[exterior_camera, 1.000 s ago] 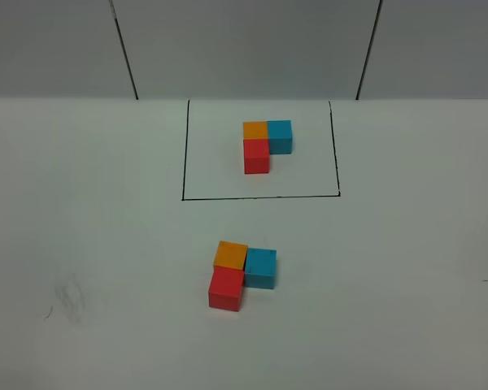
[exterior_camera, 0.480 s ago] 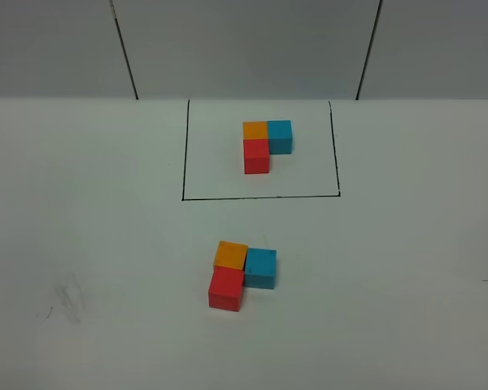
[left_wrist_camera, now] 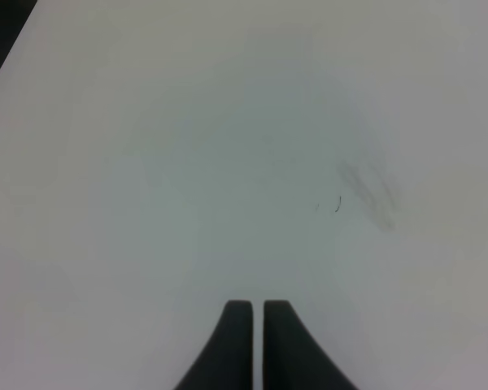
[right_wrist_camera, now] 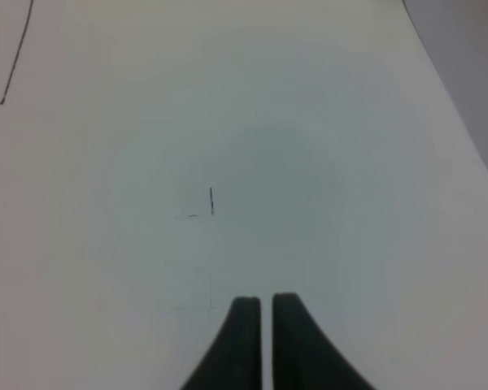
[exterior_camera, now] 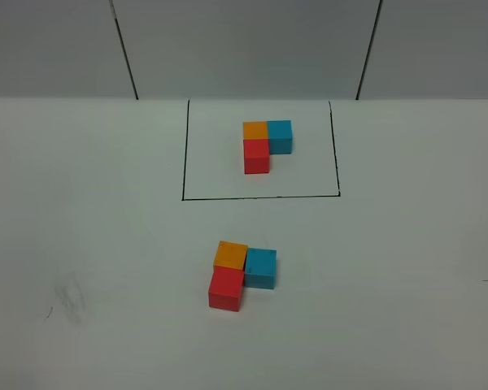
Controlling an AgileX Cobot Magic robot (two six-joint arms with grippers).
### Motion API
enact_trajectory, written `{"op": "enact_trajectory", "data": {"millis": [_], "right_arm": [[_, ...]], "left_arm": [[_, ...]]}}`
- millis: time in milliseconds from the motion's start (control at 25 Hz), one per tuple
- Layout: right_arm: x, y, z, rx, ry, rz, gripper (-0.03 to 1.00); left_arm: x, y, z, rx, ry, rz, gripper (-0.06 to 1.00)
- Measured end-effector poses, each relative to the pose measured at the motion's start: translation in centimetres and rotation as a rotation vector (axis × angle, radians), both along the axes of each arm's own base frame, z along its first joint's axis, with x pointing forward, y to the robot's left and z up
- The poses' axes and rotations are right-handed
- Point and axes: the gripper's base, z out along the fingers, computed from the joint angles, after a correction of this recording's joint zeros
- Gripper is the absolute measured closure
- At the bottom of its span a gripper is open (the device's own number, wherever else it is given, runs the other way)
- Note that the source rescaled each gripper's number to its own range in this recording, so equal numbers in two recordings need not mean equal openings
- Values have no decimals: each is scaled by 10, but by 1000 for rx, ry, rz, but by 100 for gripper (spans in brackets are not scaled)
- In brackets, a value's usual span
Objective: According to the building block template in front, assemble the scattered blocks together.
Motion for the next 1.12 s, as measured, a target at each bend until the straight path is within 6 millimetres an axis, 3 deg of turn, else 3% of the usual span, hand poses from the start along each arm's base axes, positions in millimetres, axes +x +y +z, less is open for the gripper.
{"op": "enact_trajectory", "data": {"millis": [1120], "right_arm": [[0,0,0,-5,0,12,96]], "left_arm": [[0,0,0,0,0,0,94]]}}
